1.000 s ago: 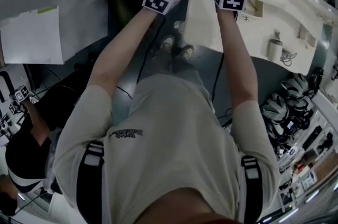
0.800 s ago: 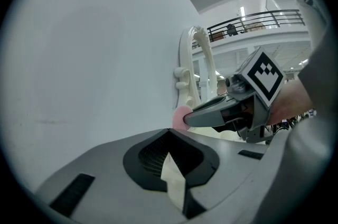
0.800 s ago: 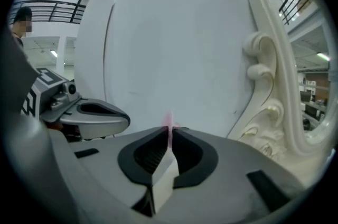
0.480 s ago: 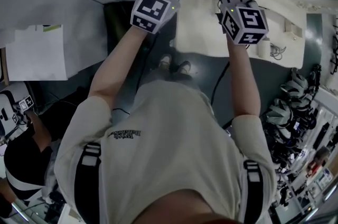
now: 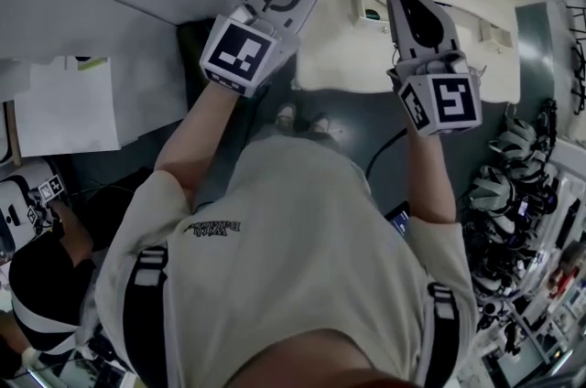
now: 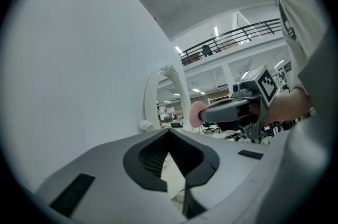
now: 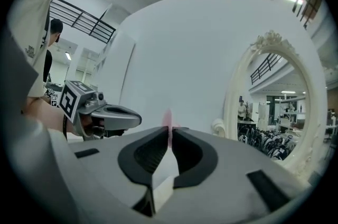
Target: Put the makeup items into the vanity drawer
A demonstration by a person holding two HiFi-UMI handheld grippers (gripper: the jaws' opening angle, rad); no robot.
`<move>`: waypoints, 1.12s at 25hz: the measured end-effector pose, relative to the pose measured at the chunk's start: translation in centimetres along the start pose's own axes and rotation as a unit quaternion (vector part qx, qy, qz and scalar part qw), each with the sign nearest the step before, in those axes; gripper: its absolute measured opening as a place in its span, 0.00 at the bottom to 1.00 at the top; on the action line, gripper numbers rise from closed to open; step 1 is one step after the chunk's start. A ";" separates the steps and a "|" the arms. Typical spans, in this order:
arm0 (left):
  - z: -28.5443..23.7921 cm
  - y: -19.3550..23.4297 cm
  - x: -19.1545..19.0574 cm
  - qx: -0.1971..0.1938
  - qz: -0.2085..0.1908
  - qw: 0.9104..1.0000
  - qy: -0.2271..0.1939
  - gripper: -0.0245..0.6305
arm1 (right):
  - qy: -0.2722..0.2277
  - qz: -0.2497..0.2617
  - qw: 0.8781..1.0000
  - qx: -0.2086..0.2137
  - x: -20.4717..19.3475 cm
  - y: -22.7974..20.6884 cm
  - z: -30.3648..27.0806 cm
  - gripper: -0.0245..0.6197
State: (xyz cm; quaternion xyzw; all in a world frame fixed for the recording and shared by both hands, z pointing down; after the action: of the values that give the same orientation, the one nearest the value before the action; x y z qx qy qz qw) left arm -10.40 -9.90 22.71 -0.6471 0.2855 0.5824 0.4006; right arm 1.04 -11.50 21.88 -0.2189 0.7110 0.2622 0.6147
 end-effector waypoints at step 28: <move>2.7 -10.6 1.7 -0.044 0.049 0.998 0.014 0.06 | -0.025 -0.046 0.999 0.001 -0.7 4.2 12.2 0.06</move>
State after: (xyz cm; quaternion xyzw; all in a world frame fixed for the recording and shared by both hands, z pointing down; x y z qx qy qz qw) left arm -2.74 -1.97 23.05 -0.6577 0.2969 0.6041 0.3381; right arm 7.79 -0.47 21.65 -0.2439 0.6849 0.2386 0.6438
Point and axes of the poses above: the fingertips, and each gripper's own axes: z backward along the fingers, y to its left, x out of its top, the point moved 2 cm from there along z, backward along the fingers, and after that the axes turned 2 degrees about -z, right-handed, at the moved point
